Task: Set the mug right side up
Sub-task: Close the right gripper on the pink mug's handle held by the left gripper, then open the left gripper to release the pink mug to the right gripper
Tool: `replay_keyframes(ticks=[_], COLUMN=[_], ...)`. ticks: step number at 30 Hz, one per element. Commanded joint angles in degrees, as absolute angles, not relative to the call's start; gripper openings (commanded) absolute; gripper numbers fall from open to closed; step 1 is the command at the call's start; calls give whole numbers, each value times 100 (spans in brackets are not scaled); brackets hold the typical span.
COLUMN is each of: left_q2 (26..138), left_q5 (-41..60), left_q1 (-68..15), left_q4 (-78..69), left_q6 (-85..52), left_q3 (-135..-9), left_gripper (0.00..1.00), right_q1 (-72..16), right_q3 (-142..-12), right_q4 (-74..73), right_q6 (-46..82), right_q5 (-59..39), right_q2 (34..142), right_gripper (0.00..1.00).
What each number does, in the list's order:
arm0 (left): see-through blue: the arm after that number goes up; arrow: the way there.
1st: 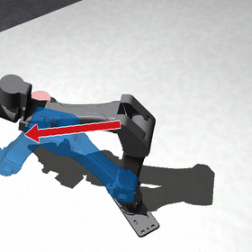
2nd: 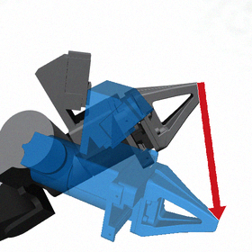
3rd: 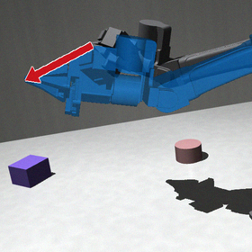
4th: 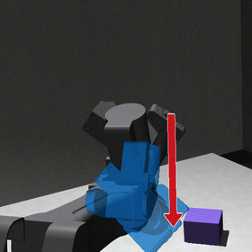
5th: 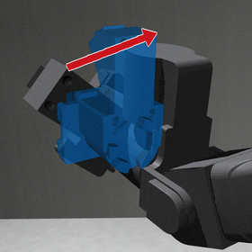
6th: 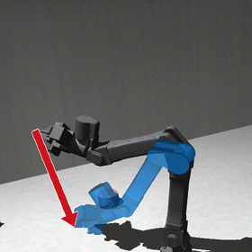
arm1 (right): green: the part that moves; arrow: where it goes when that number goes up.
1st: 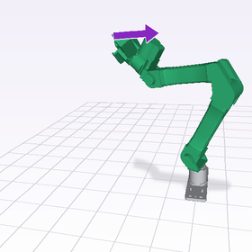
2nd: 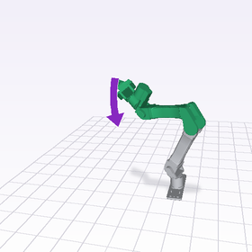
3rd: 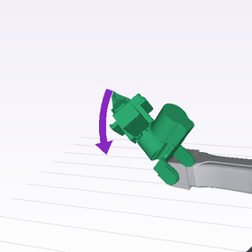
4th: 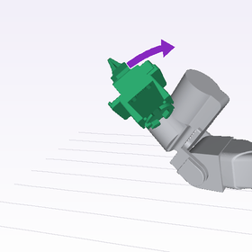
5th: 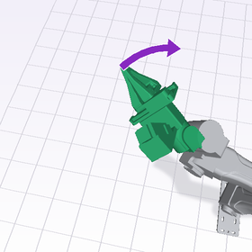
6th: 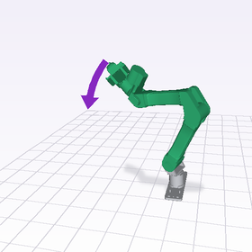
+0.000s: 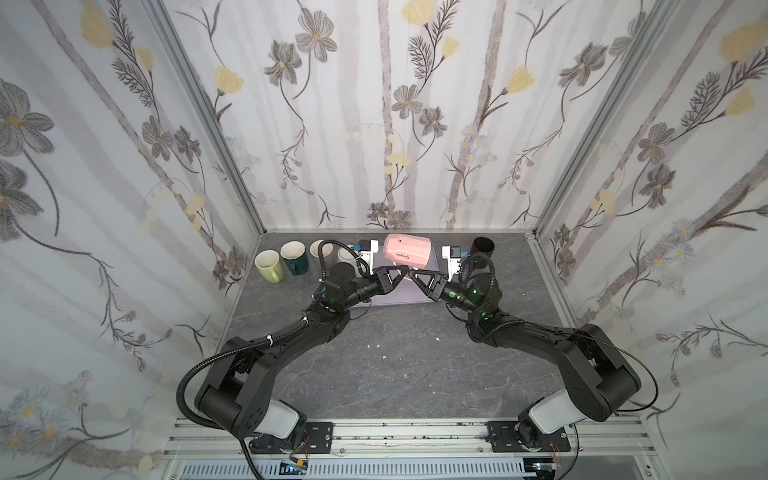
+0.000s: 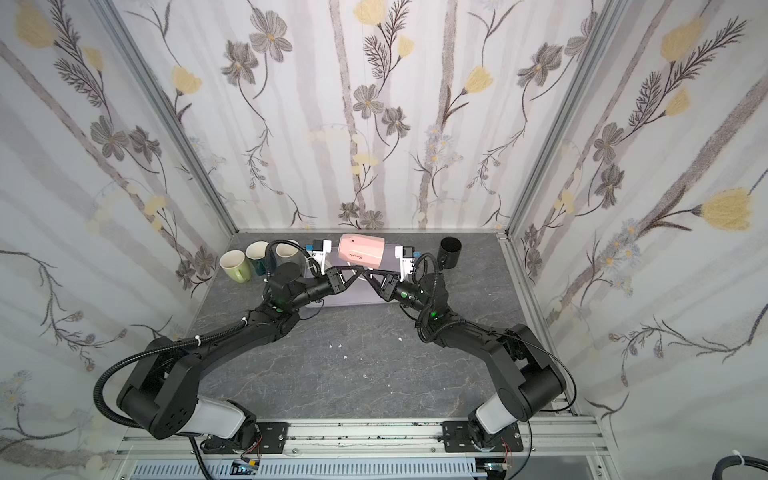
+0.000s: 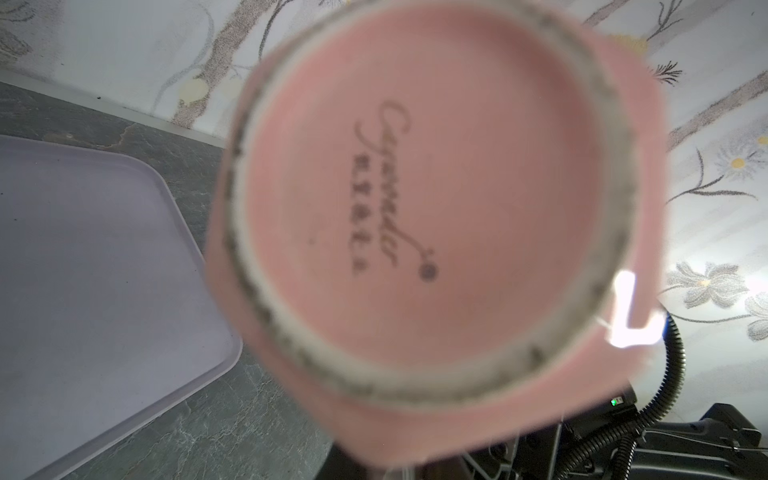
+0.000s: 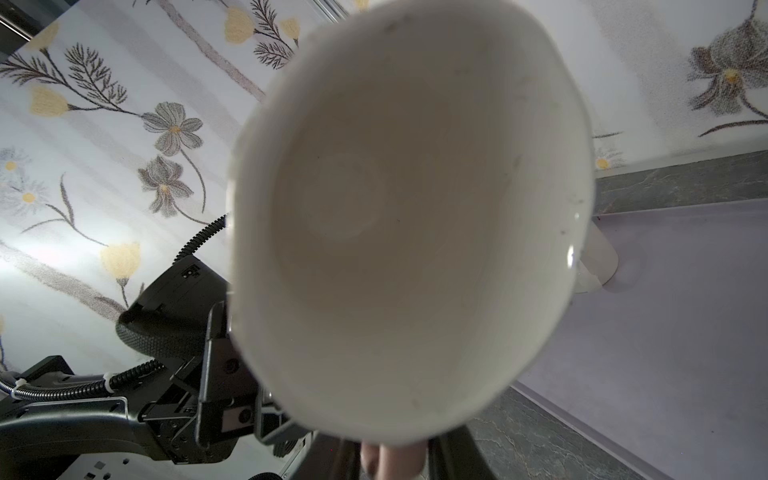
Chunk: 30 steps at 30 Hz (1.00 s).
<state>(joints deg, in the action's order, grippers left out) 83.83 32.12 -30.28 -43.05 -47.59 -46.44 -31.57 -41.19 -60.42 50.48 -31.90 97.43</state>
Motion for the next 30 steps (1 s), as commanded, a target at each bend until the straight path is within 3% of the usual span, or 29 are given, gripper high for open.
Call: replay_keyframes(ticks=[1,9,17,19,30], left_q2=[8433,8533,8433,8362,8063], left_q5=[3716,3836,3854,3803,3460], left_q1=[-3094,-3190,-3318,-3370,-3493], left_q4=[-4991,-4981,-4608,-4414,-3811], left_q6=[-4789,-4766,-4439,-4281,-3833], left_q3=[-4744,-4836,-4909,-4931,-4939], left_gripper=[0,0,0,0,1], right_q1=[-3187,-3188,-3190,-3184,-3216], right_q3=[-4100,-4056,-4073,-4086,-3882], right_q4=[-6525,-6567,-6740,-6748,-7350], right_q6=[5115,5124,5237,5247,5435], right_q5=[-3298,-3276,-3305,-3315,-3243], right_q2=[9677,9630,9732,9756,9693], right_gripper=[24,23,11,0,0])
